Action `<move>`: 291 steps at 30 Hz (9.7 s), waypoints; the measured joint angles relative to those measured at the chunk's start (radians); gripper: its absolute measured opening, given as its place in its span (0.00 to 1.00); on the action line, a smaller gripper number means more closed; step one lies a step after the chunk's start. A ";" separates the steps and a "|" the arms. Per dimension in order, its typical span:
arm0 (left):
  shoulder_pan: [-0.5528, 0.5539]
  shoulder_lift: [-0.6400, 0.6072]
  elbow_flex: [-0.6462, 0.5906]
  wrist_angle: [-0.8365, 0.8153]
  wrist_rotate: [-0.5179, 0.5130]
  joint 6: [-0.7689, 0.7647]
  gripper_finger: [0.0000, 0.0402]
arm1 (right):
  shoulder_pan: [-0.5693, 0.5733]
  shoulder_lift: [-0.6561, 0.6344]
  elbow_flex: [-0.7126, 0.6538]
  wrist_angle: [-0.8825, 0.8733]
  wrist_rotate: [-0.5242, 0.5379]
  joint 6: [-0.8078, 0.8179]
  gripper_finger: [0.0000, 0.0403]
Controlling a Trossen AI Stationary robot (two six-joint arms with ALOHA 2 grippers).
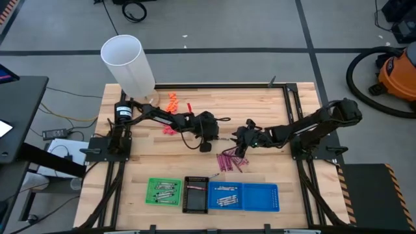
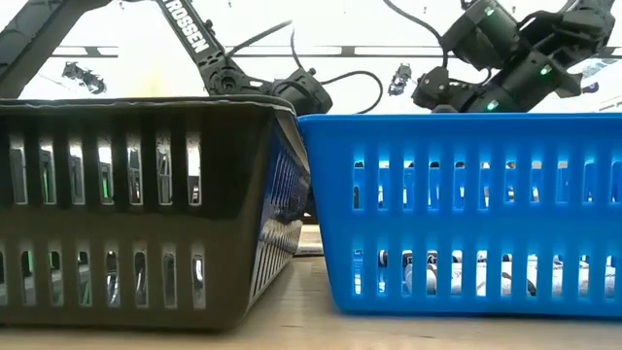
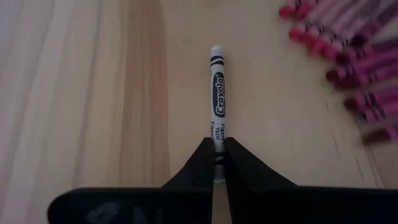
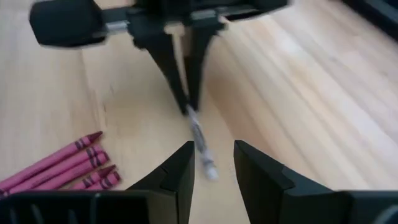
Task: Sort crayons
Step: Put the white crayon into the left blue bin, then put the red crayon into the right blue bin
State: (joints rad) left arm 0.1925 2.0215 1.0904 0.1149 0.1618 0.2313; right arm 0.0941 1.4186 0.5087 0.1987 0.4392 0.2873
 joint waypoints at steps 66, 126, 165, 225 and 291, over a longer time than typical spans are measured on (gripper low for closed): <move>-0.587 0.004 0.333 -0.248 -0.161 -0.611 0.04 | 0.037 -0.064 0.000 -0.210 0.325 0.194 0.30; -0.296 0.059 0.329 -0.490 -0.227 0.340 0.33 | 0.037 -0.064 -0.001 -0.200 0.292 0.182 0.30; -0.298 0.011 0.322 -0.711 -0.123 0.240 0.03 | 0.037 -0.064 0.002 -0.202 0.247 0.181 0.30; -0.324 -0.126 0.330 -0.460 -0.386 -0.123 0.03 | 0.256 -0.094 0.000 0.095 0.092 -0.254 0.24; -0.455 -0.157 0.309 -0.523 -0.464 -0.192 0.38 | 0.678 -0.198 0.071 -0.381 -0.388 0.475 0.24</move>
State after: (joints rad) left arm -0.2628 1.8645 1.3994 -0.4080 -0.3019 0.0393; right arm 0.7720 1.2206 0.5800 -0.1827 0.0516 0.7622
